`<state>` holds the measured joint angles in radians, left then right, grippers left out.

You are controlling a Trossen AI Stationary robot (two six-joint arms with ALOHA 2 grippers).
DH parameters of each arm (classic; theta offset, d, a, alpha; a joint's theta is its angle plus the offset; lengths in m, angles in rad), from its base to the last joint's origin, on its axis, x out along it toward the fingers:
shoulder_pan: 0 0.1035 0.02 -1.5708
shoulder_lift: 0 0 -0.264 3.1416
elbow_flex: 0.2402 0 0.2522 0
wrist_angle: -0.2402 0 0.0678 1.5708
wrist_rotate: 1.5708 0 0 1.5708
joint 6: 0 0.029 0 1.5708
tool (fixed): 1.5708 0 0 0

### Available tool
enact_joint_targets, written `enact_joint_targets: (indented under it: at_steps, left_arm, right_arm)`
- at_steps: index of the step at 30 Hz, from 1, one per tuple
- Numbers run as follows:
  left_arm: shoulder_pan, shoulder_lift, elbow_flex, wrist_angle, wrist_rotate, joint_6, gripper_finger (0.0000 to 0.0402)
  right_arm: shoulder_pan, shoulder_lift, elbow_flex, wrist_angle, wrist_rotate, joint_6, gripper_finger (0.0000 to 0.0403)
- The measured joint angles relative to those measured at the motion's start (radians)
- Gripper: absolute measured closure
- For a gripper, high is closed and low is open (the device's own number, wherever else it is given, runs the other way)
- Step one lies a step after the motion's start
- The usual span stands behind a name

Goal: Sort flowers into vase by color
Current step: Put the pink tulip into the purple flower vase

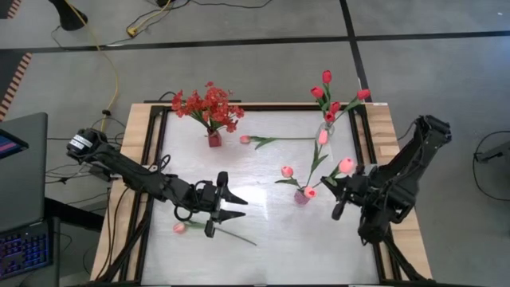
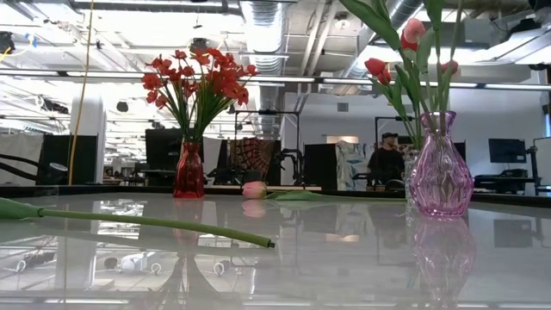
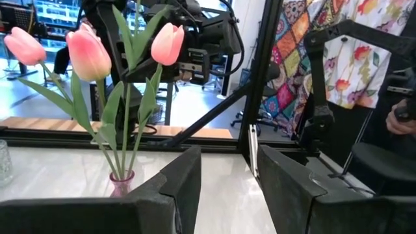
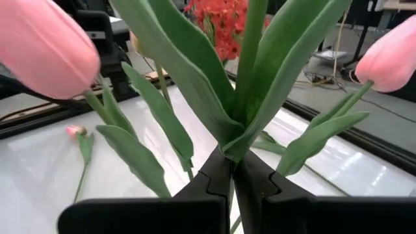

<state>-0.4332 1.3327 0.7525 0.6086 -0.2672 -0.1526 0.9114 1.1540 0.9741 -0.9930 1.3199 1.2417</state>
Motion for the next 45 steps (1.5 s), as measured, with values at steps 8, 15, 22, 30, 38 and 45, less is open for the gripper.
enact_joint_targets:
  at_steps: [8,15,22,30,38,45]
  left_arm:
    - [0.000,0.011,0.001,-0.018,0.010,-0.008,0.0265]
    - [0.000,0.011,0.001,-0.032,0.009,-0.007,0.0265]
    - [0.000,0.011,0.001,-0.041,0.010,0.001,0.0265]
    - [0.001,0.011,0.001,-0.129,-0.016,-0.007,0.0265]
    - [0.043,0.035,0.001,-0.257,-0.061,-0.071,0.0265]
    - [0.130,0.238,0.083,-0.283,-0.061,-0.046,0.0265]
  right_arm:
    - [-0.069,0.031,0.000,0.001,-0.046,-0.001,0.0367]
    - [-0.134,0.050,0.000,0.012,-0.138,-0.017,0.0343]
    - [-0.202,0.050,0.000,0.031,-0.272,-0.079,0.0286]
    - [-0.319,0.047,0.000,0.075,-0.584,-0.288,0.0189]
    - [-0.434,0.045,0.000,0.053,-0.990,-0.413,0.0143]
    - [-0.409,0.018,0.001,-0.016,-1.076,-0.401,0.0143]
